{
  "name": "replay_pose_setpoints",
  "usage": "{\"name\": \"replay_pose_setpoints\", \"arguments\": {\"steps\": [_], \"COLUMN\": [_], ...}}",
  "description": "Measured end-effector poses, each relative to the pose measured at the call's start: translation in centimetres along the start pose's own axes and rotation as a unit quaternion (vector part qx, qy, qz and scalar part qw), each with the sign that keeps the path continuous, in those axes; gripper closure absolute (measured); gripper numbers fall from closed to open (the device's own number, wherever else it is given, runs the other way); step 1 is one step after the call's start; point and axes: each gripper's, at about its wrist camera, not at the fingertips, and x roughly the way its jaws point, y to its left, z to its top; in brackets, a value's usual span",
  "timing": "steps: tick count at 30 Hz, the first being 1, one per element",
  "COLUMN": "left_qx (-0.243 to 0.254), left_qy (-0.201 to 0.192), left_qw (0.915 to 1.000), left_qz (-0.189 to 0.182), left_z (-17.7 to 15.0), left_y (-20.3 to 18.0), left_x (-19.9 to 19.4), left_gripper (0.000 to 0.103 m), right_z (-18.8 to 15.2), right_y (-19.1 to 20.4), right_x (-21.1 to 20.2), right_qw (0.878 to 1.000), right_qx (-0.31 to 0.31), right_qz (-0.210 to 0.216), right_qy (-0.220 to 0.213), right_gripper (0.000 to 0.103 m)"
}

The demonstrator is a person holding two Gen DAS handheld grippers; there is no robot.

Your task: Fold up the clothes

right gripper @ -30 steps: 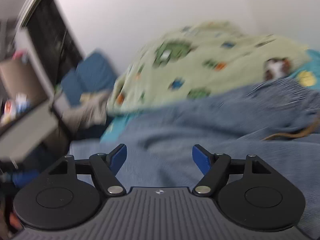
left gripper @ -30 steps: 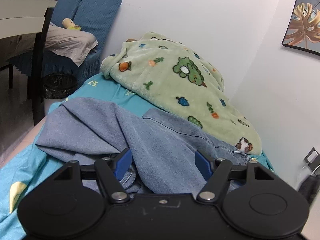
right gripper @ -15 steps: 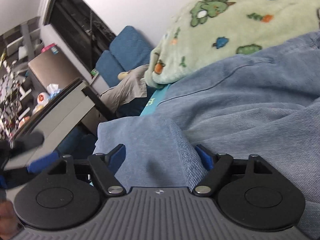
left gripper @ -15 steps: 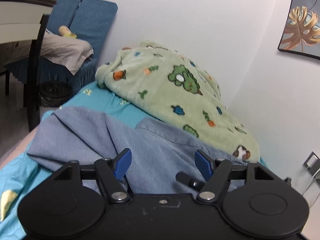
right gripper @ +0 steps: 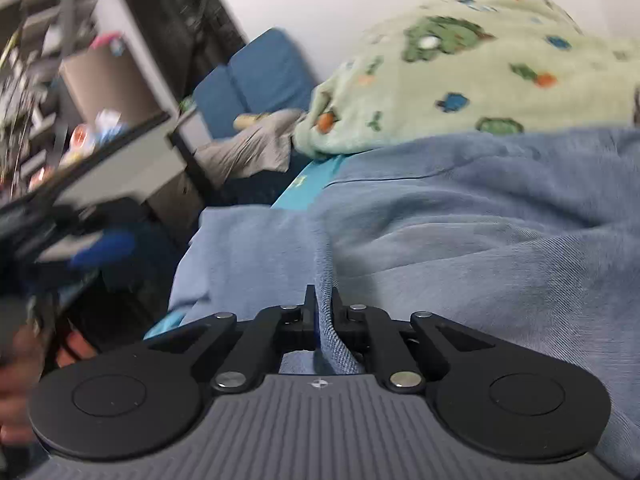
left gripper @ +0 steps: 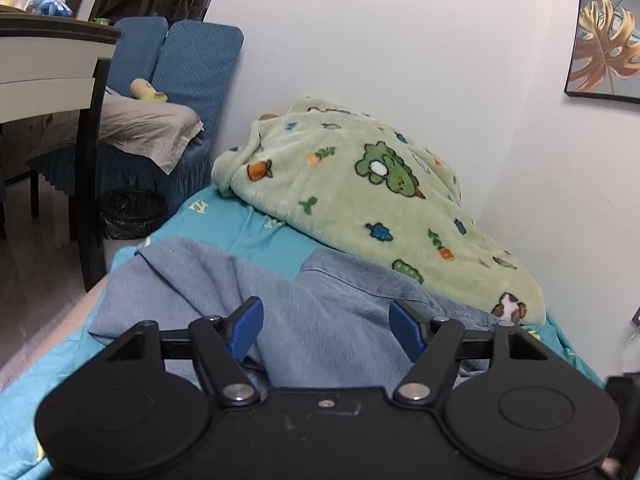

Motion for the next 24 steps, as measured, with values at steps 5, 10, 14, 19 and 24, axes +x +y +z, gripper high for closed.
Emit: {"name": "replay_pose_setpoints", "arguments": {"steps": [5, 10, 14, 19, 24], "left_qx": [-0.010, -0.012, -0.018, -0.009, 0.030], "left_qy": [-0.005, 0.002, 0.018, 0.031, 0.039], "left_qw": [0.9999, 0.9999, 0.9997, 0.9994, 0.9976], "left_qz": [0.001, 0.002, 0.006, 0.015, 0.049], "left_z": [0.5, 1.0, 0.8, 0.4, -0.4], "left_y": [0.7, 1.3, 1.9, 1.8, 1.0], "left_x": [-0.6, -0.8, -0.6, 0.3, 2.4], "left_gripper": [0.037, 0.037, 0.037, 0.037, 0.037], "right_z": [-2.5, -4.0, -4.9, -5.5, -4.7], "right_y": [4.9, 5.6, 5.6, 5.5, 5.2], "right_x": [-1.3, -1.0, -0.7, -0.9, -2.7], "right_qw": [0.993, 0.989, 0.986, 0.984, 0.990], "right_qx": [-0.099, -0.088, -0.062, -0.025, 0.024], "right_qz": [-0.029, -0.051, -0.067, -0.082, -0.081], "right_qy": [0.059, 0.105, 0.137, 0.156, 0.110], "right_gripper": [0.099, 0.098, 0.096, 0.085, 0.077]}}
